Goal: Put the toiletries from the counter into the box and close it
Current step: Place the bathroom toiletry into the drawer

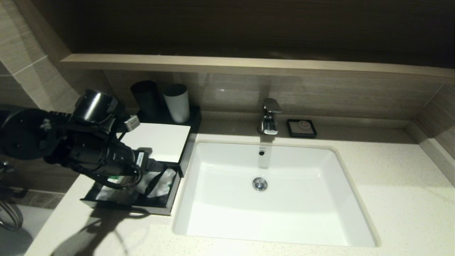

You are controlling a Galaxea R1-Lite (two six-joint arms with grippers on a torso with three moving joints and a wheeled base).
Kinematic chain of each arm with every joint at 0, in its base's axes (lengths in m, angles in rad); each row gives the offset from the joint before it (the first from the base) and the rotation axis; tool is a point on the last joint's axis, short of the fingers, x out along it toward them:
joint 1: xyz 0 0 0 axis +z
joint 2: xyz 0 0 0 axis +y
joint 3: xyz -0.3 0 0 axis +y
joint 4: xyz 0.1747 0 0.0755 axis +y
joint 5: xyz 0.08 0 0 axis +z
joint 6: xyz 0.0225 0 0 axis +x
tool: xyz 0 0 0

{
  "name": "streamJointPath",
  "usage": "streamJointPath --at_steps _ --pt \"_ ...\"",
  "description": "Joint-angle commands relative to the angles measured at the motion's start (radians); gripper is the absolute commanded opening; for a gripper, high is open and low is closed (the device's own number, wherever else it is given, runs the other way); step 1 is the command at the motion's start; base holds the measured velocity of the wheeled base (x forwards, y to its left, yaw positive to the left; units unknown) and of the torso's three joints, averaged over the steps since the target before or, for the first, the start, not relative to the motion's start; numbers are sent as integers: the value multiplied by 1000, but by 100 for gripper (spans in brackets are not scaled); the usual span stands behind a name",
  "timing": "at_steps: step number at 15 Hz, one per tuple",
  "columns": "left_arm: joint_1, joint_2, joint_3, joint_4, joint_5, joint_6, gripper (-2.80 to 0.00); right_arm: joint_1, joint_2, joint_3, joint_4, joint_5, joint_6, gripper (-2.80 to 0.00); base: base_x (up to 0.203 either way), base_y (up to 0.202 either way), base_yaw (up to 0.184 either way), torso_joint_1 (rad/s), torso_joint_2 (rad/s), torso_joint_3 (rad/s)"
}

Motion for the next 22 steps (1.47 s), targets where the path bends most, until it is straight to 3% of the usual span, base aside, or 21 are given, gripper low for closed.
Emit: streamJointPath --at_steps 1,6,7,22 --pt "2 -31 2 6 1 -17 0 0 1 0 0 0 0 -280 0 0 0 0 0 0" --pt "2 -60 0 9 -1 -24 0 0 1 0 0 0 0 -280 0 0 0 0 0 0" --pt "2 -58 2 10 -1 -24 -280 0 1 0 0 0 0 -280 0 0 0 0 0 0" --pt "0 -26 39 26 2 -19 -280 0 1 0 0 0 0 -280 0 0 0 0 0 0"
